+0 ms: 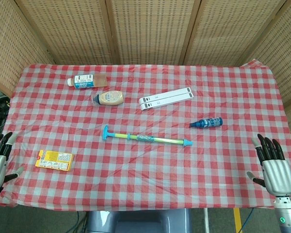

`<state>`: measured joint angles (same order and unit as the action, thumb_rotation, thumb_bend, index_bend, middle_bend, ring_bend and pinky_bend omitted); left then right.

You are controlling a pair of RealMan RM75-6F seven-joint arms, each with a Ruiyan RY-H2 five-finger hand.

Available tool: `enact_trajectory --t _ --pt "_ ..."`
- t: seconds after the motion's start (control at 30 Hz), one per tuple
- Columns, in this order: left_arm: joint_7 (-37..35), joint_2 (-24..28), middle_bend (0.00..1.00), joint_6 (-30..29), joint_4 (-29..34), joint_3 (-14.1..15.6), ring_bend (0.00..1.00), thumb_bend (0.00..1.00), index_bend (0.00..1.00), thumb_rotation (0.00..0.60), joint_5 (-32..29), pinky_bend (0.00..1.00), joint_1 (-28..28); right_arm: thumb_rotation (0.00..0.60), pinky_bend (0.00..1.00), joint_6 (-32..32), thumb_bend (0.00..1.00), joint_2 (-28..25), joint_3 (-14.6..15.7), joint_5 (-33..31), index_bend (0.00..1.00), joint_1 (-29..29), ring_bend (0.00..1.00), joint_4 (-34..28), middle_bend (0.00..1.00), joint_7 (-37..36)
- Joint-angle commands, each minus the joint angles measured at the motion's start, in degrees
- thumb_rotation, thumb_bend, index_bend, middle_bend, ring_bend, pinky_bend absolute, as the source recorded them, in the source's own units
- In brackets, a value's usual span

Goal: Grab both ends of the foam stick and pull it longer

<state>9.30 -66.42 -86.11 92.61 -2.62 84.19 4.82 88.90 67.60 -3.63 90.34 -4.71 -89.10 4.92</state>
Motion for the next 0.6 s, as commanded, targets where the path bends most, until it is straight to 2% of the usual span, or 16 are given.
enact_trajectory --t 0.03,0.6 --pt "-0.1 0.0 0.00 -0.2 0.0 -0.1 0.00 0.17 0.00 0.600 0.0 0.00 -0.1 0.600 0.00 0.0 0.09 0.0 0.0 0.0 0.00 0.0 0.00 0.0 0.00 0.1" --pt "0.9 0.0 0.00 0.3 0.4 -0.1 0.00 0.17 0.00 0.600 -0.1 0.00 0.1 0.600 0.00 -0.5 0.09 -0.1 0.2 0.0 0.00 -0.1 0.00 -0.2 0.00 -0.3"
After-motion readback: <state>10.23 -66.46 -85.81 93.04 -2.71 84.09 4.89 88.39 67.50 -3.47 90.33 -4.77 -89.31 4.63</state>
